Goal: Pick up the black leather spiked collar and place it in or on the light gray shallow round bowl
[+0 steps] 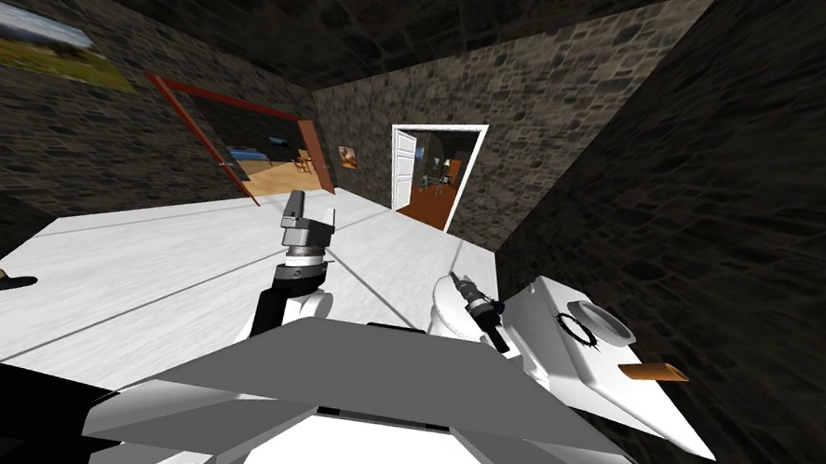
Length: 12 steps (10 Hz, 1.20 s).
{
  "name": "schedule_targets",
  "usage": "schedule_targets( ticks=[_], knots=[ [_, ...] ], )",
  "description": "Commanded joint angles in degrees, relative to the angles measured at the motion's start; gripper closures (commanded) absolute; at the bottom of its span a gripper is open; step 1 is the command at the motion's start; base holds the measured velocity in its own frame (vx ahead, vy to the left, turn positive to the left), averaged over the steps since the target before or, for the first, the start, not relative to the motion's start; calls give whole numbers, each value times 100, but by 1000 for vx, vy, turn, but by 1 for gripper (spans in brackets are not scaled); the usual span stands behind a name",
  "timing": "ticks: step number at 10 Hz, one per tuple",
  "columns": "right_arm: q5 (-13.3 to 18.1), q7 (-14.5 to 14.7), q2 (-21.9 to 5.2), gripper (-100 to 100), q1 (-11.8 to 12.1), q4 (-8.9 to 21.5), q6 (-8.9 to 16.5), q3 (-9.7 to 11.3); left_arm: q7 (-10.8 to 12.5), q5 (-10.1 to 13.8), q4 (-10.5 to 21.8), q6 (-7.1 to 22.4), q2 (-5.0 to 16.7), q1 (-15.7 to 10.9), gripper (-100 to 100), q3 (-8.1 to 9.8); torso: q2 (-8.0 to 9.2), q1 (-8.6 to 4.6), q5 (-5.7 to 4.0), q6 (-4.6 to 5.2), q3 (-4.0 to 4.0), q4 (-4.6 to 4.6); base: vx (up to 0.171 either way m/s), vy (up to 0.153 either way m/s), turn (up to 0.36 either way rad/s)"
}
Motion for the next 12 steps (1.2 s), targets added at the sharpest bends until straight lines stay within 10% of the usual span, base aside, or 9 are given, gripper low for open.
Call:
schedule_targets(
  ticks=[1,12],
  knots=[
    [115,-6,-188,-100,-58,178,131,58,0,0,0,0,0,0,0,0,0,0,0,0,0,0,34,116,7],
    [1369,235,-1349,-100,-580,1919,754,733,0,0,0,0,1,0,0,1,6,-22,-4,1,4,2,33,91,-7]
  ],
)
